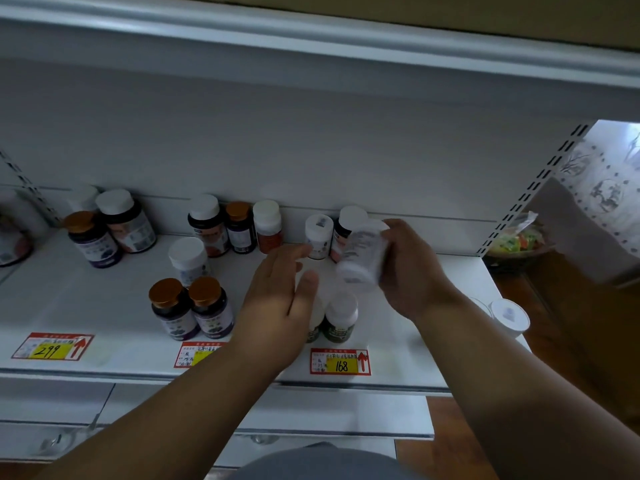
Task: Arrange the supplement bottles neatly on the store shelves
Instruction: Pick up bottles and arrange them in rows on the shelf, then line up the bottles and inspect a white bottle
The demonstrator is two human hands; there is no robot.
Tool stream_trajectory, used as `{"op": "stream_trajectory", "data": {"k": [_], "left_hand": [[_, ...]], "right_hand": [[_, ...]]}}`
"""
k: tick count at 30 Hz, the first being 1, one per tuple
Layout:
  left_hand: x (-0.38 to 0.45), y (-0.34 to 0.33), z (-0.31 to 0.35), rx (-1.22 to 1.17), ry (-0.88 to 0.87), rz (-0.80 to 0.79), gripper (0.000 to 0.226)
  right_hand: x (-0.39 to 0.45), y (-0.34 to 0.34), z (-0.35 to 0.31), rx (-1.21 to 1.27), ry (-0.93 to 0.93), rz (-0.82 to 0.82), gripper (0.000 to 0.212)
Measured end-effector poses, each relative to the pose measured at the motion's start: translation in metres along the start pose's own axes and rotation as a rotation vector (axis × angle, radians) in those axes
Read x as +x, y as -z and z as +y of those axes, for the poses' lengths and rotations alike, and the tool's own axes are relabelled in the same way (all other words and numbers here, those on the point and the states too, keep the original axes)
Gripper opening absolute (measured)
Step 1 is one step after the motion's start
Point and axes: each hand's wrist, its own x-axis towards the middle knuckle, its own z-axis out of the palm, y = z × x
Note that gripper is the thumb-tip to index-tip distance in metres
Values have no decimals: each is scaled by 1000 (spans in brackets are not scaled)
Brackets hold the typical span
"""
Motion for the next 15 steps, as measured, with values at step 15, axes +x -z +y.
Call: {"op": "stream_trajectory", "data": {"k": [15], "left_hand": [[-36,-11,33,-13,-13,-13,43]], "right_hand": [[-58,5,-16,37,-98,-214,49]]}}
